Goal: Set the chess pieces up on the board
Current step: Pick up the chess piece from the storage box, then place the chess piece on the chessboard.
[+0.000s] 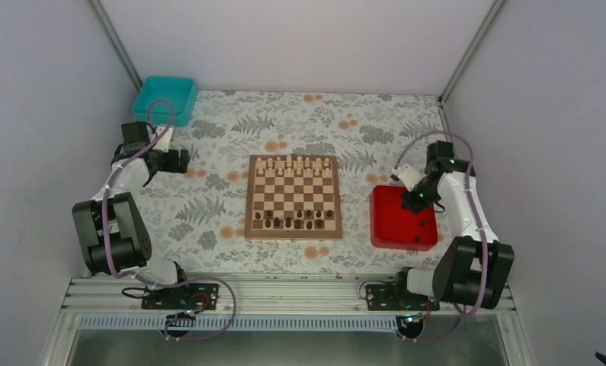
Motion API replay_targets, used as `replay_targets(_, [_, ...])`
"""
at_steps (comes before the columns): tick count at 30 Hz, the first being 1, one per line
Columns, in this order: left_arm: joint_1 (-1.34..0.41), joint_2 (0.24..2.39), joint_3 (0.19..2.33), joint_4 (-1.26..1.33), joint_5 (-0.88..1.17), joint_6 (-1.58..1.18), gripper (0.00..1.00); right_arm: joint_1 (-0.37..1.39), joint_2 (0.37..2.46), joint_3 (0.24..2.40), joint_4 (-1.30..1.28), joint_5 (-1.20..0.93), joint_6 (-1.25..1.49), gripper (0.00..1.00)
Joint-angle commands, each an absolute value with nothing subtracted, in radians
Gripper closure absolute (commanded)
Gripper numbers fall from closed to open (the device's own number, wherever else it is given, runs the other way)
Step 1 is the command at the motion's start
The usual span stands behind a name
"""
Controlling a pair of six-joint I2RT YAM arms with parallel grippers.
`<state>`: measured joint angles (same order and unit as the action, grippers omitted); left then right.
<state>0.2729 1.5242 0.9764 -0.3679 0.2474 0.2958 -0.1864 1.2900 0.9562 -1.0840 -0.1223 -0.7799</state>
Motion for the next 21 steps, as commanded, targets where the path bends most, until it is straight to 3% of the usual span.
replay_targets(1, [0.281, 1.516, 0.971, -0.345, 0.265, 0.298, 0.0, -0.071, 1.347, 1.081, -1.167, -0.146, -0.742, 0.89])
replay_targets(11, [0.282, 1.516, 0.972, -0.344, 0.259, 0.298, 0.0, 0.264, 1.53, 1.374, -1.233, -0.172, -0.647, 0.88])
replay_targets(21, [0.283, 1.521, 0.971, -0.336, 0.228, 0.295, 0.0, 0.519, 1.601, 1.372, -1.226, -0.237, -0.612, 0.87])
